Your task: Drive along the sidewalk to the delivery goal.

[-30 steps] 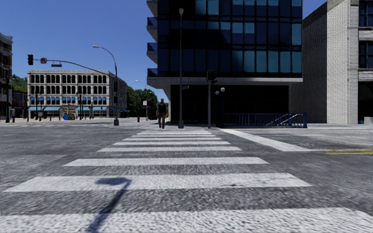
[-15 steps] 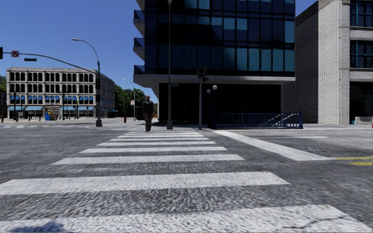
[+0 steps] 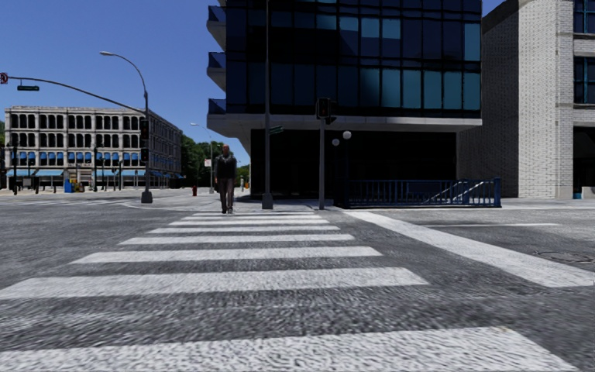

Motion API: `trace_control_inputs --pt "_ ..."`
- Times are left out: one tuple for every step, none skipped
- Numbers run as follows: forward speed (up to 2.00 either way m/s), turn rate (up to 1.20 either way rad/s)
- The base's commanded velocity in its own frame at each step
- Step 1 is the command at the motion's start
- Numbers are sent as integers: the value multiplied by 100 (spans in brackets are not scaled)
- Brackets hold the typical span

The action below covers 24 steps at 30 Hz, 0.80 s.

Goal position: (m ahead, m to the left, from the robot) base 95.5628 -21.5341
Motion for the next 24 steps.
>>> trace_control_inputs --pt "200 0" --pt "200 0" --pt "200 0" --pt "200 0" --pt "200 0" --pt "200 0" --pt "200 0" --pt "200 0" --pt "200 0" --pt "200 0" --pt "200 0" --pt "200 0" --pt "200 0" --pt "200 0" --pt "200 0" --pt "200 0" --pt "200 0" --pt "200 0" --pt "200 0" --pt "200 0" --pt "200 0" --pt "200 0" --pt "200 0" --pt "200 0"
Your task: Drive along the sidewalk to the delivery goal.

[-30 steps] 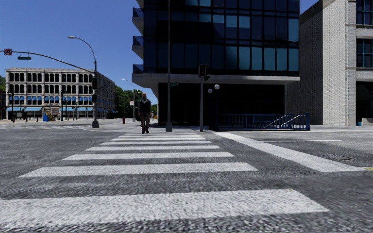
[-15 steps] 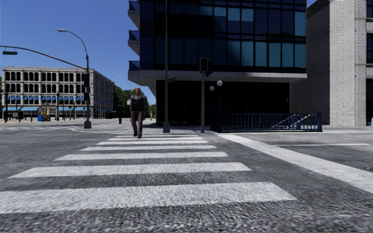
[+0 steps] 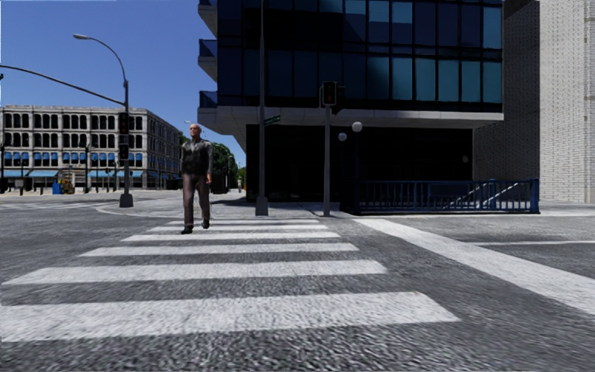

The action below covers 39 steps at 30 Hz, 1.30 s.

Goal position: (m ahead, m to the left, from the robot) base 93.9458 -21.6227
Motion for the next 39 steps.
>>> trace_control_inputs --pt "200 0" --pt "200 0" --pt "200 0" --pt "200 0" --pt "200 0" --pt "200 0" --pt "200 0" --pt "200 0" --pt "200 0" --pt "200 0" --pt "200 0" --pt "200 0" --pt "200 0" --pt "200 0" --pt "200 0" --pt "200 0" --pt "200 0" --pt "200 0" --pt "200 0" --pt "200 0" --pt "200 0" --pt "200 0" --pt "200 1" --pt "200 6" --pt "200 6" --pt "200 22" --pt "200 32" --pt "200 34" --pt "200 34" --pt "200 34" --pt "200 35" --pt "200 35" --pt "200 35" --pt "200 35" --pt "200 35" --pt "200 35" --pt "200 35" --pt "200 35" --pt "200 35"
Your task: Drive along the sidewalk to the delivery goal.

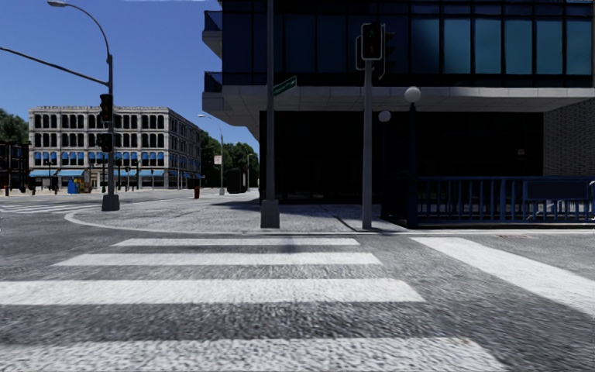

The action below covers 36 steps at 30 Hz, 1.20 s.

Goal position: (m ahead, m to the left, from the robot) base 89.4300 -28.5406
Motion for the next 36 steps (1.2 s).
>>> trace_control_inputs --pt "200 35" --pt "200 35" --pt "200 35" --pt "200 35" --pt "200 35" --pt "200 36" --pt "200 37" --pt "200 37" --pt "200 37" --pt "200 39" --pt "200 41" --pt "200 41" --pt "200 41" --pt "200 42" --pt "200 42" --pt "200 42" --pt "200 42" --pt "200 42" --pt "200 42" --pt "200 42" --pt "200 42" --pt "200 42" --pt "200 42" --pt "200 42" --pt "200 42" --pt "200 42" --pt "200 42" --pt "200 42" --pt "200 42" --pt "200 42" --pt "200 42" --pt "200 42" --pt "200 42" --pt "200 42" --pt "200 42" --pt "200 42"
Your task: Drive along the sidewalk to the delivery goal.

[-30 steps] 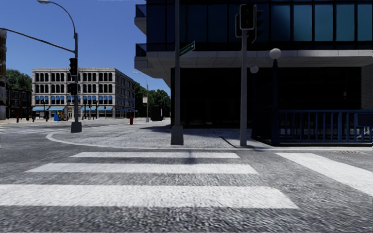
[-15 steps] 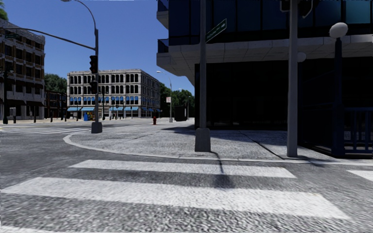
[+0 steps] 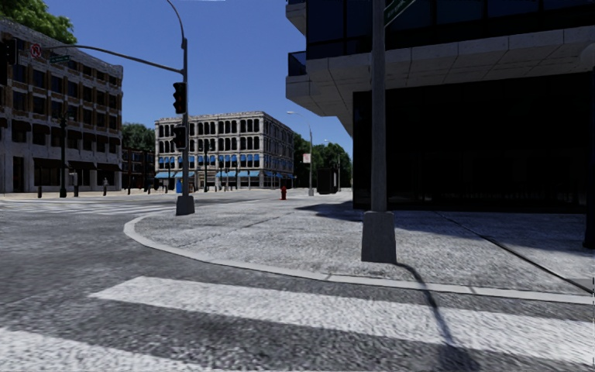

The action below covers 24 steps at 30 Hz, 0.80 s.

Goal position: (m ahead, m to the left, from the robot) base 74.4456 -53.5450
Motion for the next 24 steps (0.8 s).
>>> trace_control_inputs --pt "200 42" --pt "200 42" --pt "200 42" --pt "200 34" --pt "200 26" --pt "200 26" --pt "200 20" --pt "200 17" --pt "200 13" --pt "200 13" --pt "200 10" --pt "200 7" --pt "200 7" --pt "200 0" --pt "200 0" --pt "200 0" --pt "200 0" --pt "200 0" --pt "200 0" --pt "200 0" --pt "200 0" --pt "200 0" --pt "200 0" --pt "200 0"
